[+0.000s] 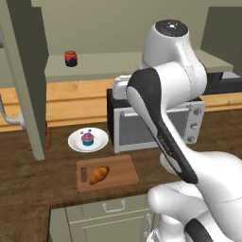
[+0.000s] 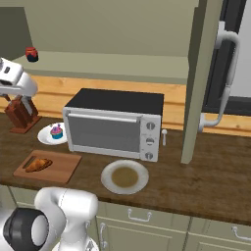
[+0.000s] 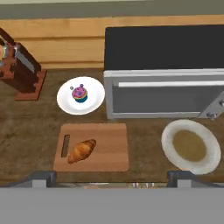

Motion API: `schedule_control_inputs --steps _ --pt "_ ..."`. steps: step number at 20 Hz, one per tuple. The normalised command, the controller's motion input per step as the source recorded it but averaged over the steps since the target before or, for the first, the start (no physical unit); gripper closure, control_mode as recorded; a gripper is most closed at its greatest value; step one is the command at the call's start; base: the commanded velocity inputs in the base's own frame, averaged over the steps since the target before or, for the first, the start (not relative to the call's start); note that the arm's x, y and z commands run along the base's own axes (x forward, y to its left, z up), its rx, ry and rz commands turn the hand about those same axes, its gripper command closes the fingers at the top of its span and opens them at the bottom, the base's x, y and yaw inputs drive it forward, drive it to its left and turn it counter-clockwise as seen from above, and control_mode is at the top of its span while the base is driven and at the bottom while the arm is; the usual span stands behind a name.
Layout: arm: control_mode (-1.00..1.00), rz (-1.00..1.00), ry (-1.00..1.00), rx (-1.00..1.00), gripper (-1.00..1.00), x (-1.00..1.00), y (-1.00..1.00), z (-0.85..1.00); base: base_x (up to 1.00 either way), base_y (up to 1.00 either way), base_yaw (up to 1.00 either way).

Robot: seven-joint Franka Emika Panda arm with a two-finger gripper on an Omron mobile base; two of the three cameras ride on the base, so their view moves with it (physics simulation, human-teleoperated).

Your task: From the different types of pastries on the counter, select a croissant and place it on the cutting board. Then retrieve a jar of jam from the cabinet and place it alongside the croissant on the cutting board.

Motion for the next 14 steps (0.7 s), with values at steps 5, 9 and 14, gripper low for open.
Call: schedule_control_inputs --steps 5,9,14 --pt "-1.0 0.46 -0.29 0.0 -1.0 0.3 -0.05 0.19 0.0 0.0 0.0" --pt "-1.0 0.33 -0.23 0.0 -1.0 0.5 0.0 0.02 0.0 0.0 0.0" --pt "-1.0 0.1 -0.16 0.01 -1.0 0.49 0.16 0.0 0.0 0.0 0.0"
